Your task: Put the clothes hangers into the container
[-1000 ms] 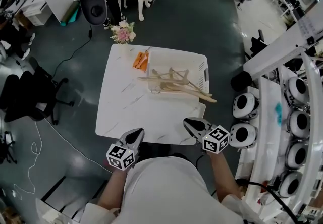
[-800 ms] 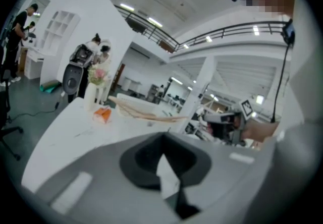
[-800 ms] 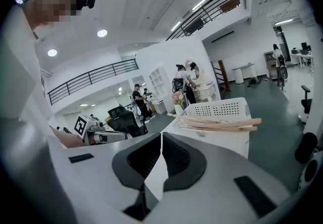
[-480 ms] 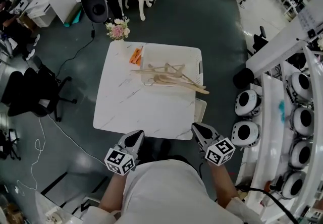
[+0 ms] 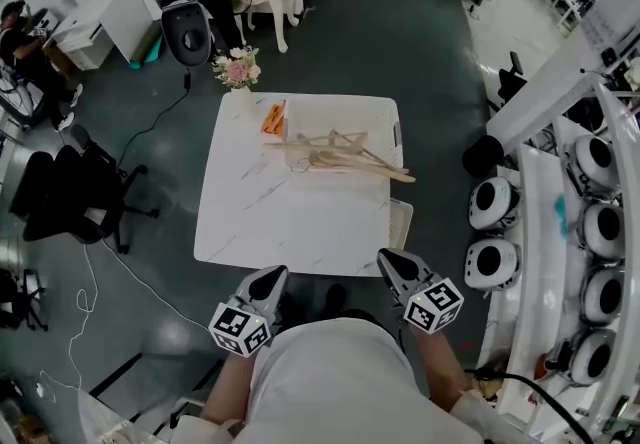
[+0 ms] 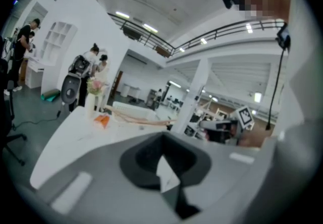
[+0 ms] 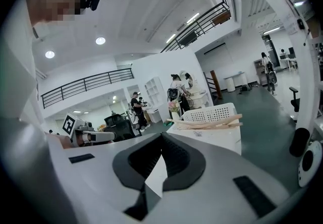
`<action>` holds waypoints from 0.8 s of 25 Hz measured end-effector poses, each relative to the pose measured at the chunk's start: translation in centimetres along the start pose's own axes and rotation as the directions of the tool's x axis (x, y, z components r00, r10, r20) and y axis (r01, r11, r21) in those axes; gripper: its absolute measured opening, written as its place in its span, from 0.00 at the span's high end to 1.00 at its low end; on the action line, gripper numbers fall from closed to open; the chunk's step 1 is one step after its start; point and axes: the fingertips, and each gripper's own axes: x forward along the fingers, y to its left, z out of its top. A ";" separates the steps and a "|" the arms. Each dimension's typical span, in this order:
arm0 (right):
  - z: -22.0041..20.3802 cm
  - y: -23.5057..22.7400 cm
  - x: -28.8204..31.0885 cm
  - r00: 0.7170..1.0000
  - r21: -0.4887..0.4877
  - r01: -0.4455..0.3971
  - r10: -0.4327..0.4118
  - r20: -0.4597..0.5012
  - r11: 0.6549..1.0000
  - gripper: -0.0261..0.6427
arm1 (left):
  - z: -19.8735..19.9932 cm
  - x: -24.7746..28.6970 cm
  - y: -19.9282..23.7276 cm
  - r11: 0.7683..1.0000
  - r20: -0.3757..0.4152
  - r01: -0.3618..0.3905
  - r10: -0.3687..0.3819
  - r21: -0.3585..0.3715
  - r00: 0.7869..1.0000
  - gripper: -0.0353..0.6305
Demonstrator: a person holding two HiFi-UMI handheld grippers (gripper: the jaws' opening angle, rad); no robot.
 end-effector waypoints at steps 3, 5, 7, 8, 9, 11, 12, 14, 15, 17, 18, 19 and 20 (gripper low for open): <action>0.2 1.4 0.2 1.000 0.016 0.011 -0.011 0.027 1.000 0.96 | 0.5 -0.4 0.1 1.000 -0.001 0.022 -0.022 0.015 1.000 0.94; 0.2 2.1 0.7 0.999 0.016 0.017 -0.017 0.036 1.000 0.96 | 0.7 -0.5 0.3 0.999 -0.002 0.034 -0.034 0.023 0.999 0.94; 0.1 2.7 1.2 0.999 0.015 0.020 -0.020 0.035 1.000 0.96 | 0.7 -0.7 0.5 0.999 -0.007 0.043 -0.043 0.027 0.999 0.94; 0.0 2.9 1.4 0.999 0.015 0.020 -0.021 0.034 1.000 0.96 | 0.6 -0.8 0.6 0.998 -0.009 0.048 -0.048 0.029 0.999 0.94; 0.0 3.1 1.6 0.999 0.015 0.020 -0.020 0.035 1.000 0.96 | 0.6 -0.9 0.7 0.998 -0.010 0.052 -0.052 0.031 0.999 0.94; 0.1 3.5 1.8 0.999 0.017 0.018 -0.019 0.038 1.000 0.96 | 0.7 -1.1 0.8 0.998 -0.012 0.060 -0.060 0.032 0.998 0.94; 0.1 3.7 1.9 0.999 0.018 0.018 -0.019 0.040 1.000 0.96 | 0.8 -1.1 0.8 0.997 -0.014 0.065 -0.064 0.032 0.998 0.94; 0.2 3.9 2.2 0.999 0.021 0.018 -0.019 0.043 1.000 0.96 | 0.8 -1.1 0.9 0.997 -0.016 0.074 -0.074 0.033 0.997 0.94; 0.3 4.0 2.3 0.999 0.022 0.017 -0.018 0.045 1.000 0.96 | 0.9 -1.0 0.9 0.996 -0.017 0.078 -0.078 0.033 0.997 0.94; 0.5 4.2 2.6 0.999 0.022 0.016 -0.017 0.047 1.000 0.96 | 1.1 -0.9 1.0 0.996 -0.016 0.084 -0.084 0.033 0.996 0.94; 0.6 4.3 2.7 0.999 0.021 0.016 -0.017 0.047 1.000 0.96 | 1.2 -0.9 1.0 0.996 -0.015 0.087 -0.087 0.033 0.996 0.94; 0.7 4.3 2.7 0.999 0.020 0.016 -0.017 0.047 1.000 0.96 | 1.3 -0.8 1.0 0.995 -0.015 0.090 -0.089 0.032 0.996 0.94; 0.6 4.3 2.8 0.999 0.020 0.017 -0.018 0.046 1.000 0.96 | 1.2 -0.7 1.0 0.995 -0.015 0.092 -0.092 0.032 0.996 0.94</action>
